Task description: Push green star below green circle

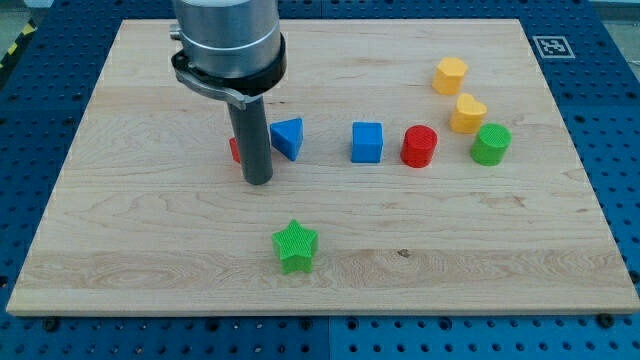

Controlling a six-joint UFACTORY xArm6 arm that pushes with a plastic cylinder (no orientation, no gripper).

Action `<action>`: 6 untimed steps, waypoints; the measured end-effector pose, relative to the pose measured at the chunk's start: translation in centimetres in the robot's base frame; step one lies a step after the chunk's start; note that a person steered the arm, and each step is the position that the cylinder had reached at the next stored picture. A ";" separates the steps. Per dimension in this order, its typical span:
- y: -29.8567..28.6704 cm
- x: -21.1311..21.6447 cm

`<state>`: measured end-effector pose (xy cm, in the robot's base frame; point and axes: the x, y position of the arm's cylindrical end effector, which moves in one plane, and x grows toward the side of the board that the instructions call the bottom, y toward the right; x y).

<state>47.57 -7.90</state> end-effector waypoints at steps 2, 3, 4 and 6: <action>-1.8 -1.5; -2.2 -0.1; -4.1 4.9; -2.1 12.8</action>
<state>60.34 -10.04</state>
